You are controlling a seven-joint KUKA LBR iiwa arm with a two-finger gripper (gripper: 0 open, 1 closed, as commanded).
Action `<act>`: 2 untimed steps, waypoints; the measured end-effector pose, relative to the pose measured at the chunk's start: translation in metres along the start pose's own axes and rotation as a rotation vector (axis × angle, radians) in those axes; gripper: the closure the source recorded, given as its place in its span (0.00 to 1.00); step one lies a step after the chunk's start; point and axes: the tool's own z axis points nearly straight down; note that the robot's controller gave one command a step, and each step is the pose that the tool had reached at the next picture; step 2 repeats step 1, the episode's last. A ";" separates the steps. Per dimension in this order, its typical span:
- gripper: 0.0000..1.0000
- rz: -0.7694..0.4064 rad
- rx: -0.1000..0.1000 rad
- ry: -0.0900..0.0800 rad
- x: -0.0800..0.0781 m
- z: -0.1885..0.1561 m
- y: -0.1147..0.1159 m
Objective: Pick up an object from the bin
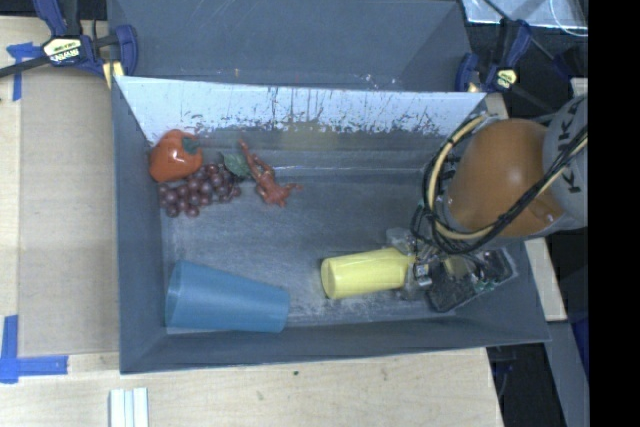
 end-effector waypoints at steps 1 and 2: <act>1.00 0.000 0.000 0.000 0.000 0.000 0.000; 1.00 0.000 0.000 0.000 0.000 0.000 0.000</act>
Offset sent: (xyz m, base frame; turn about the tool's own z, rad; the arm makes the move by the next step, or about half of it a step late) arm 0.0091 0.0242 0.0041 -0.1986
